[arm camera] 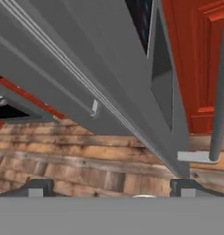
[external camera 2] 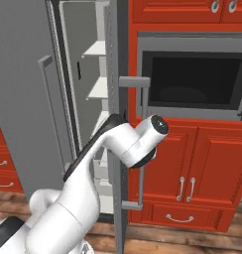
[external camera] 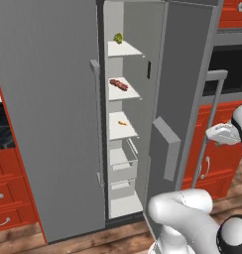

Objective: Store the kebab skewer in the freezer for long-term storage. Close the freezer door after placing the cooked food.

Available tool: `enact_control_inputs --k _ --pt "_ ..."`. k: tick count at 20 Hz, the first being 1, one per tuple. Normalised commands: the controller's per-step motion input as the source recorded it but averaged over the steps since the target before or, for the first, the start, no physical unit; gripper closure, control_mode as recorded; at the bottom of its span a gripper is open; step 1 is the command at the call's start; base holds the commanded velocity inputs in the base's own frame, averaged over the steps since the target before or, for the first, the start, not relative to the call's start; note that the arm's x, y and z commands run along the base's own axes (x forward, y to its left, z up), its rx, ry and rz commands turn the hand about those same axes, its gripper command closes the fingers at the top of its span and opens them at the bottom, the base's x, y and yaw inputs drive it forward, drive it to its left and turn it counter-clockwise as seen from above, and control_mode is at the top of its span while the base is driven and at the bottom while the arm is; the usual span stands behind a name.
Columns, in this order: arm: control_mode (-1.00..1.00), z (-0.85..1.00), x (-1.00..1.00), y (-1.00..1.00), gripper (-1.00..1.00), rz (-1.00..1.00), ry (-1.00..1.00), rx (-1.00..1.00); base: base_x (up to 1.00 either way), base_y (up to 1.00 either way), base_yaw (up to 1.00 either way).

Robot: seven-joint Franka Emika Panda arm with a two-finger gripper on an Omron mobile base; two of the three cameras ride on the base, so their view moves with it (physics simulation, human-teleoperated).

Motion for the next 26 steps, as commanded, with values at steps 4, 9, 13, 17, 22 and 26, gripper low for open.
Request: enact_control_inputs --k 4,9,13,17,22,26 --pt "-1.00 -0.28 0.65 -0.31 -1.00 0.03 -0.16 0.13 0.00 0.00 0.00" --pt "-1.00 -0.14 0.37 -0.28 -1.00 0.02 -0.03 0.00 0.00 0.00 0.00" --pt "-1.00 0.00 0.41 -0.32 -1.00 0.02 0.00 0.00 0.00 0.00 0.00" --pt "-1.00 0.00 0.33 -0.30 -1.00 0.00 0.00 0.00 0.00 0.00 0.00" --pt "-1.00 0.00 0.09 -0.08 -1.00 0.03 -0.03 0.00 0.00 0.00 0.00" --pt "-1.00 -0.08 0.05 0.00 -1.00 0.05 -0.16 0.00 0.00 0.00 0.00"
